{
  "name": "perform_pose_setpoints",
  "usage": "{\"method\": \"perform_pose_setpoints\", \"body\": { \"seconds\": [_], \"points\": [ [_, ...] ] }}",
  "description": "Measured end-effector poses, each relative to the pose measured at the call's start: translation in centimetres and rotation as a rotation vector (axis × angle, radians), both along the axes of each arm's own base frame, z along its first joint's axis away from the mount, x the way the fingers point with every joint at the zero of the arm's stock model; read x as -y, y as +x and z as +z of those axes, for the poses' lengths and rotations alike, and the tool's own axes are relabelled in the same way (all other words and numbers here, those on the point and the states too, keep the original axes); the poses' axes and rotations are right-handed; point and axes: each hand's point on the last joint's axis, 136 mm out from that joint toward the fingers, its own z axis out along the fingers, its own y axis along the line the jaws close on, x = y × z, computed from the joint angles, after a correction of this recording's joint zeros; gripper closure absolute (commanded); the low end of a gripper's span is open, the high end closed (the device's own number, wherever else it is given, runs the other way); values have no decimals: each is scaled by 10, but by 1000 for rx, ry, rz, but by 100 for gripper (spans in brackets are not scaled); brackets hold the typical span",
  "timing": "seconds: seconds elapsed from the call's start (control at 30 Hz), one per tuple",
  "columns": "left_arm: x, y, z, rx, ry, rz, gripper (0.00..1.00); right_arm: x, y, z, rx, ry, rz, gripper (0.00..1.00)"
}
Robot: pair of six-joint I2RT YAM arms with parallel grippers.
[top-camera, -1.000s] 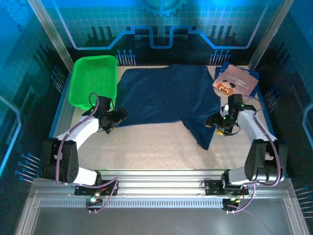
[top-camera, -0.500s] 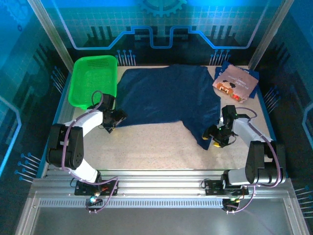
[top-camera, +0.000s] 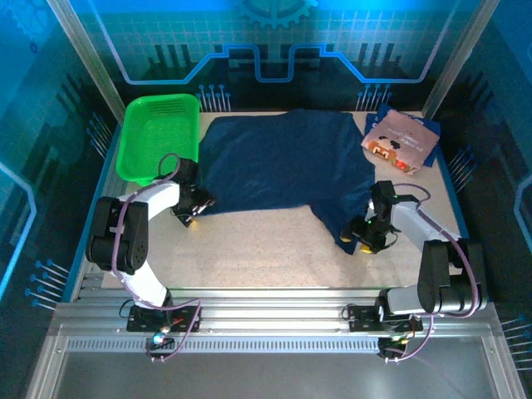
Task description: Fold and stack the t-shirts
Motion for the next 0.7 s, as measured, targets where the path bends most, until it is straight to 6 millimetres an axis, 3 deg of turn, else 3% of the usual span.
{"method": "perform_pose_setpoints", "body": {
  "seconds": [0.2, 0.3, 0.5, 0.7],
  "points": [
    [-5, -4, -4, -64, 29, 16, 49, -5, 1, -14, -38, -3, 10, 47],
    [-8, -8, -7, -100, 49, 20, 65, -3, 1, -25, -77, -27, 3, 62],
    [-14, -12, -7, -154, 80, 20, 97, 7, -1, -26, -158, -94, -15, 100],
    [-13, -4, -3, -83, 81, -14, 100, 9, 21, -17, -79, -106, -11, 100]
  ]
}}
